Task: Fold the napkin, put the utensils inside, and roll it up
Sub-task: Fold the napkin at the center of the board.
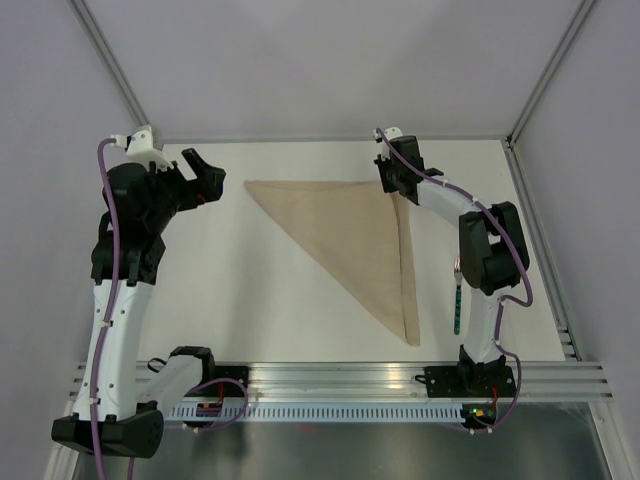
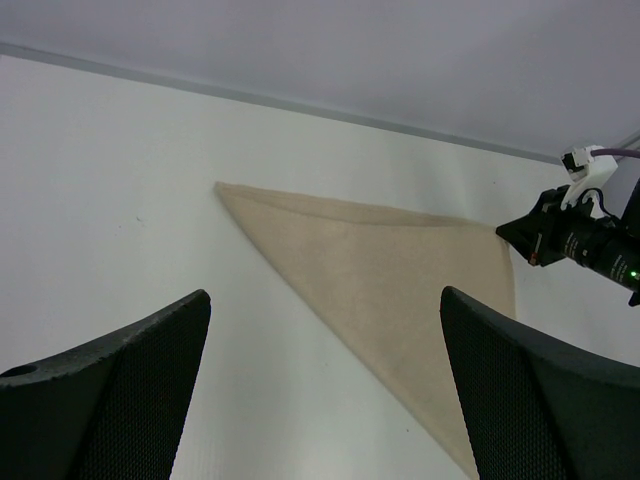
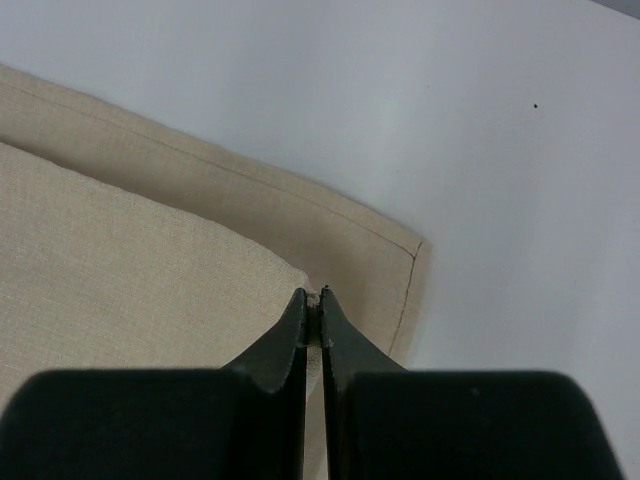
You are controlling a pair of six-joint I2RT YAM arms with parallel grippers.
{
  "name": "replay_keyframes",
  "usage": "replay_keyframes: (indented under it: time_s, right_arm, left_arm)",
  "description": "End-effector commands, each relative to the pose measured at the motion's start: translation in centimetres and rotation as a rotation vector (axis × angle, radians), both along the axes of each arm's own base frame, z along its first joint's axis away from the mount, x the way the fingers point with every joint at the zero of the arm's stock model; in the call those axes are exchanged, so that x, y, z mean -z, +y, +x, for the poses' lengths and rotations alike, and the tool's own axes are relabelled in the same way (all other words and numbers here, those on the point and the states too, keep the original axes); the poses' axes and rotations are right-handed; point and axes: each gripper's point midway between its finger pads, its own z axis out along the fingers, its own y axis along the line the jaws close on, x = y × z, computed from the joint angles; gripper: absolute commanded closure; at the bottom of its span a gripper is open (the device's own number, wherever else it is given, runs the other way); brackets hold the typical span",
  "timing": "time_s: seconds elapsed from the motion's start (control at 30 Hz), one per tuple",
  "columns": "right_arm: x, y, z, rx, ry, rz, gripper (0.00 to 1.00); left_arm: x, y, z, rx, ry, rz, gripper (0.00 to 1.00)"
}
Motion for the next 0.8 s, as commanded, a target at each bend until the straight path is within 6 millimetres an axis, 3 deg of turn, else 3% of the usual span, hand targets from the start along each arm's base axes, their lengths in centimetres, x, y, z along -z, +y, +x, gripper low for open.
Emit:
replay_keyframes:
  time_s: [0.0,0.77]
  right_arm:
    - [-2.1,-0.6,2.1,0.026,-0.074,0.01,0.99]
    - [-1.7,-2.7,3.8,0.073,-0.068,0.016,0.99]
  left_arm:
    - [-0.6,-0.2,0.2,0.018,-0.029,-0.003,0.0]
    - [-0.4,-0.4,0.5,0.022,-0.018,-0.014,0.0]
